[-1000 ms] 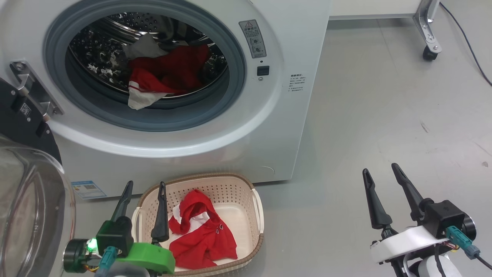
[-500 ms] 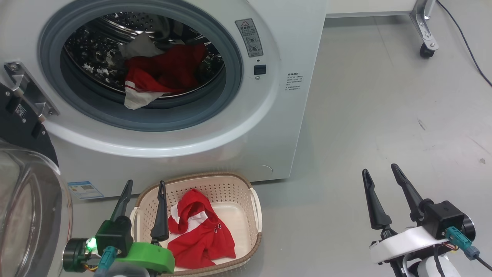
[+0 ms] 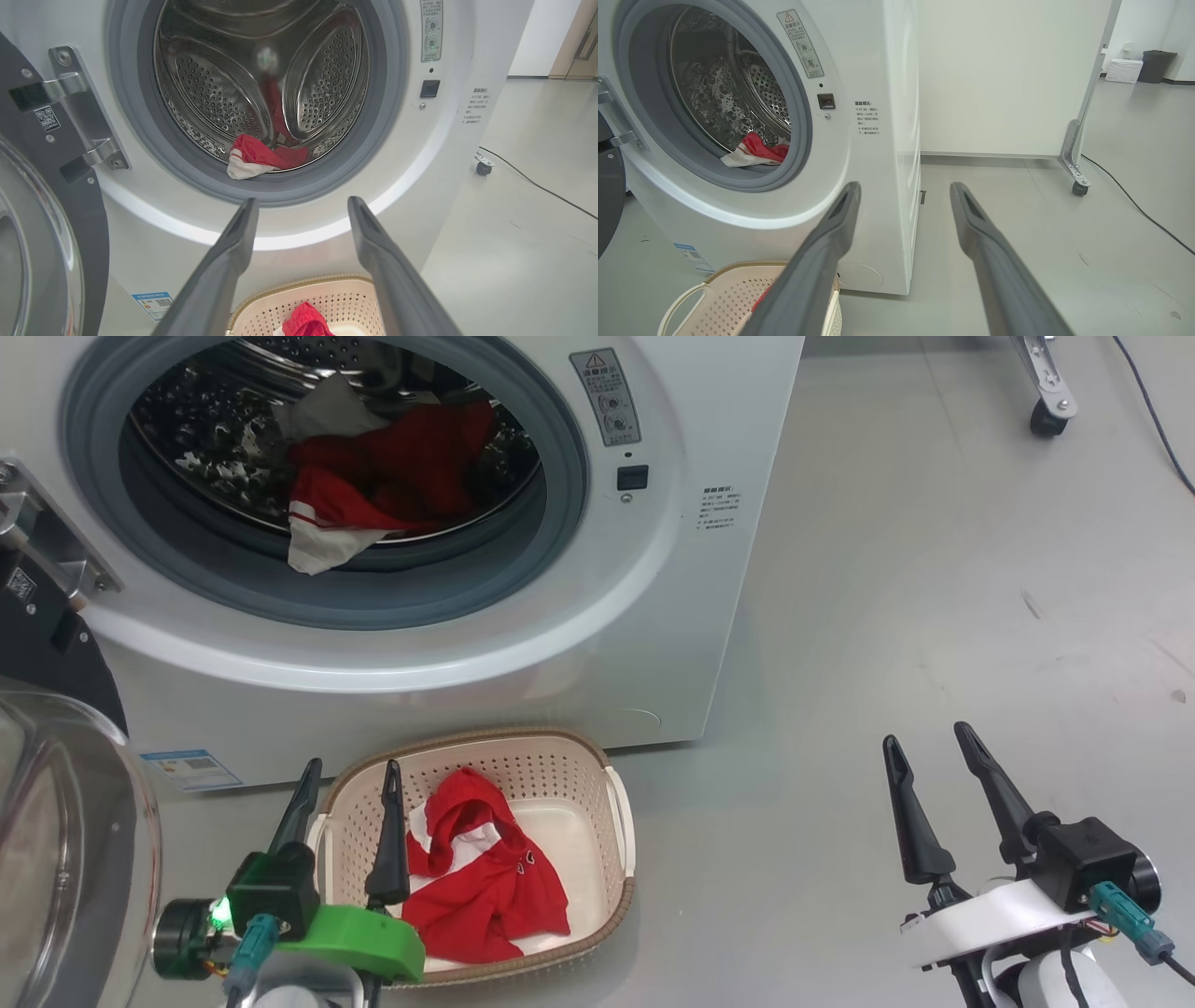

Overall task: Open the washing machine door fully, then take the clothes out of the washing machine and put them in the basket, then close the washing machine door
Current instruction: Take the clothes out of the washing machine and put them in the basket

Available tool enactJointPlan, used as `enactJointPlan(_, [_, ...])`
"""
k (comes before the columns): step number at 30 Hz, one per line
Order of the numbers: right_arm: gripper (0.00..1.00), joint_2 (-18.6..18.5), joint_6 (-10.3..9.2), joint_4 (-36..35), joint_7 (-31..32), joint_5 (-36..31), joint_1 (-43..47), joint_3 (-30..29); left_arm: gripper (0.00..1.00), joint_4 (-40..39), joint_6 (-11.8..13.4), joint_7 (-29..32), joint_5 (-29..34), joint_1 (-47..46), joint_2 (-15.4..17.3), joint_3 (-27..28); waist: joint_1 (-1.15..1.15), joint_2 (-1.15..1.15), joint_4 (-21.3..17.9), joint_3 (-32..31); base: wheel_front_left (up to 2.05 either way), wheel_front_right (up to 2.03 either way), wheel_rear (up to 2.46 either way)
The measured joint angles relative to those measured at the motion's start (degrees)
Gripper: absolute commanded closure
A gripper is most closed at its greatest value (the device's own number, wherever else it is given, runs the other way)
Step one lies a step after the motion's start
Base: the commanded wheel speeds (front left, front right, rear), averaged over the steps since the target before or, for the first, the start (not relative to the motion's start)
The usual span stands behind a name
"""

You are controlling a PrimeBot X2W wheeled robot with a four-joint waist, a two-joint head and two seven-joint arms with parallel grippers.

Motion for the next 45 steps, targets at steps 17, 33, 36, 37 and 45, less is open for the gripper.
enactJointPlan(17, [0.0,-1.9,0.96,-3.3,0.0,0.3,-5.3,0.8,0.0,7.6,0.0,8.3,-4.0,-16.2,-0.1,-3.3,0.0,0.0,-1.9,9.8,0.0,0.0,0.0])
enactJointPlan(33, [0.0,-2.6,1.49,-4.1,0.0,2.3,-10.6,0.9,0.0,15.5,0.0,22.6,-1.3,-36.5,0.8,-1.1,0.0,0.0,-4.7,20.1,0.0,0.0,0.0])
enactJointPlan(36, [0.0,-2.5,1.49,-4.1,0.0,2.8,-11.3,1.0,0.0,16.2,0.0,25.4,-0.1,-40.4,2.4,-0.3,0.0,0.0,-5.2,21.6,0.0,0.0,0.0])
enactJointPlan(37, [0.0,-2.5,1.51,-4.0,0.0,2.9,-11.7,1.0,0.0,16.4,0.0,26.5,0.1,-41.6,3.0,0.0,0.0,0.0,-5.4,22.1,0.0,0.0,0.0])
enactJointPlan(45, [0.0,-2.5,1.51,-3.8,0.0,4.0,-13.0,1.4,0.0,17.0,0.0,35.6,0.2,-50.3,6.3,0.2,0.0,0.0,-6.7,25.1,0.0,0.0,0.0])
